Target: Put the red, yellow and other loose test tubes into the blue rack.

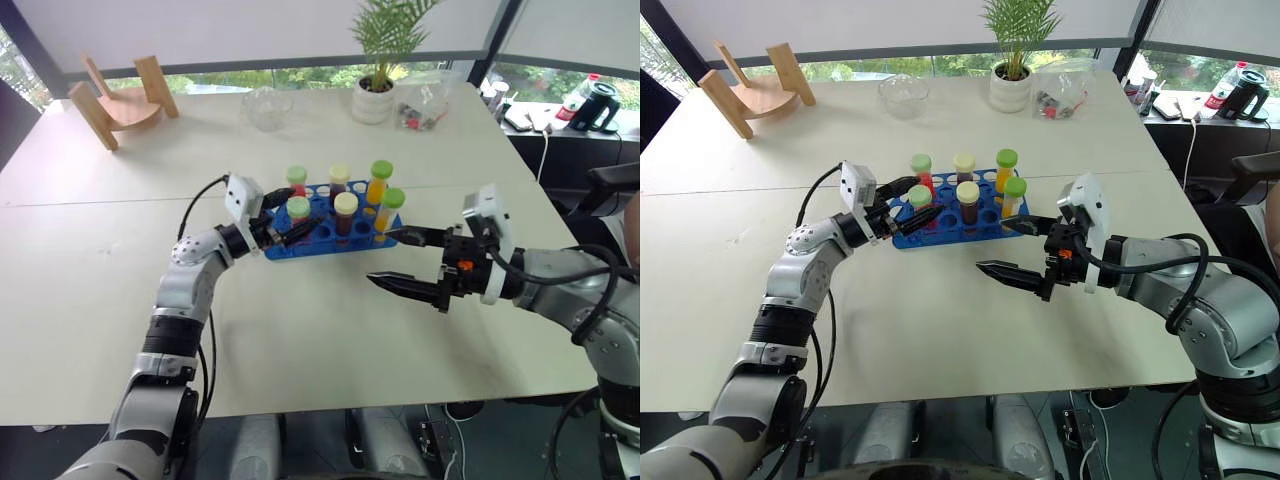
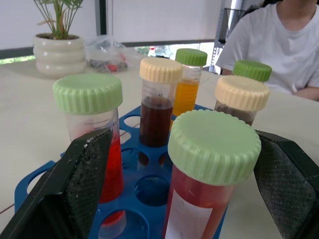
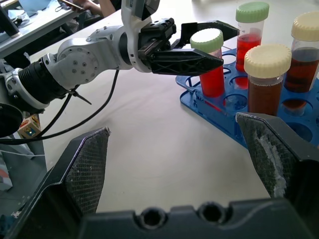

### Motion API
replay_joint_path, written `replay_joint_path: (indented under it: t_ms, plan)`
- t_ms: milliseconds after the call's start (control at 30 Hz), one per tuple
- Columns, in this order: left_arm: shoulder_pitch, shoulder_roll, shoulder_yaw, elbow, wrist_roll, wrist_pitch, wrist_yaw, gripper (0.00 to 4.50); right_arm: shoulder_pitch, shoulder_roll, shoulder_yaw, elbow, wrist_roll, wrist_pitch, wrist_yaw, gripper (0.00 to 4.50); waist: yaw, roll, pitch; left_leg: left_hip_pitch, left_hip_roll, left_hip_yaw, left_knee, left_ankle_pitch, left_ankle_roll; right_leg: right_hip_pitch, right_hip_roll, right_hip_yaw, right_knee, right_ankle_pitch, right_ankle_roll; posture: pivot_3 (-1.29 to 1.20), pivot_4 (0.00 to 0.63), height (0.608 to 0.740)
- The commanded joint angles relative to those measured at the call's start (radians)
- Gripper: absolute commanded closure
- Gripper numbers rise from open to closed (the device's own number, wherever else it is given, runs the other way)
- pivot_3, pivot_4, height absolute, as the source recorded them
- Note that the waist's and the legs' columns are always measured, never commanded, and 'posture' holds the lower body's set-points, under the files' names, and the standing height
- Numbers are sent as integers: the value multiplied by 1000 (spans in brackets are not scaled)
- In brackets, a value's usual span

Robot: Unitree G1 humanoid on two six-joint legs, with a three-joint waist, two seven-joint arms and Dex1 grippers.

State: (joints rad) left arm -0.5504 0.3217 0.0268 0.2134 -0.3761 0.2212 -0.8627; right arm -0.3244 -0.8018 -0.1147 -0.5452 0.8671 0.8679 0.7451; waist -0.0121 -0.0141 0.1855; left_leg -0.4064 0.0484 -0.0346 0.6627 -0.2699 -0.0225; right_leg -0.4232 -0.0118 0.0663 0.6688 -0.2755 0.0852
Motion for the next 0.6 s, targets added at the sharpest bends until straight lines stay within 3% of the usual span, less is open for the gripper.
replay_joint_path:
  t_ms: [33, 167, 300, 467, 600]
  plan:
    - [53, 117, 61, -212, -93, 171, -15, 54, 51, -26, -26, -33, 13, -3, 29, 0, -5, 0, 0, 0, 1, 0, 0, 0, 1, 0, 1, 0, 0, 0, 0, 0, 150, 740]
    - [273, 398, 134, -512, -243, 441, -125, 54, 215, -86, -67, -15, -21, -23, 94, 0, -7, 0, 0, 0, 2, 1, -2, -3, 5, -1, 1, 1, -2, -1, -2, 0, 150, 740]
    - [466, 529, 199, -607, -262, 485, -151, 54, 307, -95, -81, 44, -75, -72, 125, 0, 3, 1, 0, 0, 1, 2, -2, -3, 5, 0, 0, 1, -2, -2, -2, 0, 150, 740]
    - [635, 571, 215, -584, -192, 391, -186, 54, 314, -75, -56, 78, -108, -106, 145, 0, -1, 1, 1, 3, 1, 4, 0, -3, 5, 3, -1, 2, -4, -4, -6, 0, 150, 740]
    - [621, 533, 207, -522, -181, 376, -140, 54, 290, -65, -33, 107, -130, -117, 155, 0, 1, 1, 1, 4, 2, 4, 0, -3, 5, 4, 0, 3, -4, -4, -6, 0, 150, 740]
